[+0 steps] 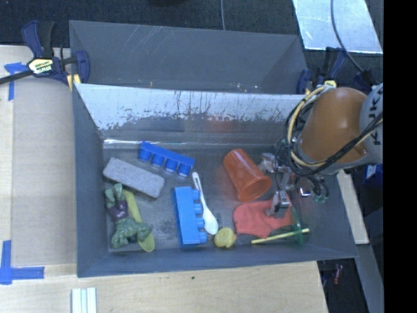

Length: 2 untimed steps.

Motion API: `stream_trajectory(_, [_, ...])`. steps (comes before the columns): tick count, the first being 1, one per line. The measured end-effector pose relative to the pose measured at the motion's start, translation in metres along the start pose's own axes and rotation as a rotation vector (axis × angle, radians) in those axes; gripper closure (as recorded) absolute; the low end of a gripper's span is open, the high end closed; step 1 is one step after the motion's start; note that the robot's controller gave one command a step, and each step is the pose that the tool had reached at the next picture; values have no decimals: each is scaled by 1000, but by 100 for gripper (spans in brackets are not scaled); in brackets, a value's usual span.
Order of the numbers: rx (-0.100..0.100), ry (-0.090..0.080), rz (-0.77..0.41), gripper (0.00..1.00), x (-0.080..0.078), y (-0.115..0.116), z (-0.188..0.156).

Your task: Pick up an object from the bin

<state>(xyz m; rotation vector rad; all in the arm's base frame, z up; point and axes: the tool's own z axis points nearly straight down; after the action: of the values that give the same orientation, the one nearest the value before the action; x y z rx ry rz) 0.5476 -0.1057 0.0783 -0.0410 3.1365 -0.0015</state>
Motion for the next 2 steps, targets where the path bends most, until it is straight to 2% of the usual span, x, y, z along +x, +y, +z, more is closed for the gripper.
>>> stream_trajectory(1, [-2,-2,47,100,-48,47,6])
stream_trajectory(2, [-2,-2,47,100,-48,47,6])
